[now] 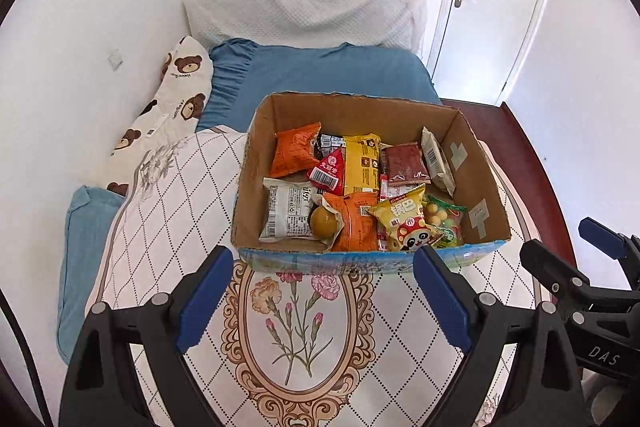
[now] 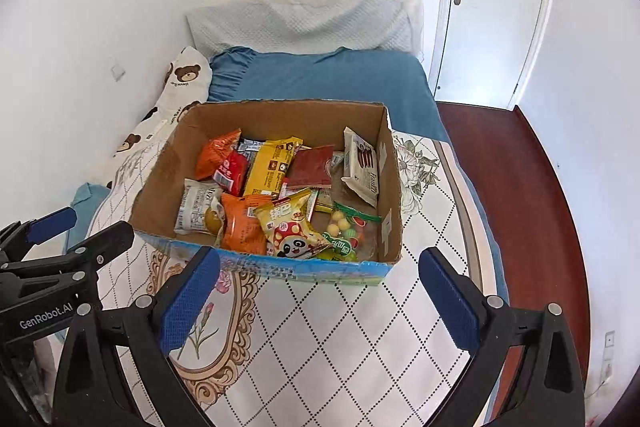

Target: Organize snacks

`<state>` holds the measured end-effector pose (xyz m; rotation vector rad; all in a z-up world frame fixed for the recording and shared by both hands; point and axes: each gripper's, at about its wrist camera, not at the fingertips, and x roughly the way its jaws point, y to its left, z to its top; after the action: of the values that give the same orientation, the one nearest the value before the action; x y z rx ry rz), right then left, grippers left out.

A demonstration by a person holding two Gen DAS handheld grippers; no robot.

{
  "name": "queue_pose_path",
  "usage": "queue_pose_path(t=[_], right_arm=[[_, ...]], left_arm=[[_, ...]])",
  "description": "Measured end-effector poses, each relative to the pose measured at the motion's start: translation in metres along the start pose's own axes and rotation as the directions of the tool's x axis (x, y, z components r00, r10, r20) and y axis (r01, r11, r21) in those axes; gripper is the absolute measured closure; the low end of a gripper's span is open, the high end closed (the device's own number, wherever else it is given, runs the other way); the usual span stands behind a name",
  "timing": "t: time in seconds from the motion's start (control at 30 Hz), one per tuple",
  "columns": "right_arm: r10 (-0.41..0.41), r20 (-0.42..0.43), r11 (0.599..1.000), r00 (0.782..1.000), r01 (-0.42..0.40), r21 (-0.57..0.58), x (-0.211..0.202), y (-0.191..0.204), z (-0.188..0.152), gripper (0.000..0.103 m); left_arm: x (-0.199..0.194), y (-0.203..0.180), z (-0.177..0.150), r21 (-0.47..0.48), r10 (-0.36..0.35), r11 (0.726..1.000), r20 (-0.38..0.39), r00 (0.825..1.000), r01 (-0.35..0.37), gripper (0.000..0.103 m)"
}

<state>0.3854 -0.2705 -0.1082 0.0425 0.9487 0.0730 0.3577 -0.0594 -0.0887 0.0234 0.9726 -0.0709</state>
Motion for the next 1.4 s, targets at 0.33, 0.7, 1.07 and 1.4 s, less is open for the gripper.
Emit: queue_pose_path(t=[0.33, 0.7, 1.07, 1.4], right_arm=[[0.035, 0.140, 0.999, 0.990, -0.033, -0.013, -0.105, 0.013, -0.044, 0.001], [0.042, 0.245, 0.999, 0.968, -0.042, -0.007, -0.188, 0.018, -0.075, 0.001], [0.036, 0.284, 0.999, 0.958, -0.029, -0.027, -0.211, 0.022, -0.081, 0.000], [0.012, 0.275, 1.000, 0.961, -0.014, 0.004, -0.169, 0.007, -0.067, 0.000]], left_arm=[[-0.088, -0.001, -0.049, 0.014, 0.022, 1.000, 0.123, 0.992, -0.023, 0.011], [-0.155, 0.005, -0.071, -0.013, 0.007, 1.000, 0.220, 0.976, -0.004, 0.011], [-0.166, 0.007, -0.075, -0.023, 0.019, 1.000, 0.259, 0.966, -0.014, 0.006], [-0.122, 0.010, -0.061, -0.045, 0.055, 0.998, 0.216, 0.975, -0.046, 0.000]])
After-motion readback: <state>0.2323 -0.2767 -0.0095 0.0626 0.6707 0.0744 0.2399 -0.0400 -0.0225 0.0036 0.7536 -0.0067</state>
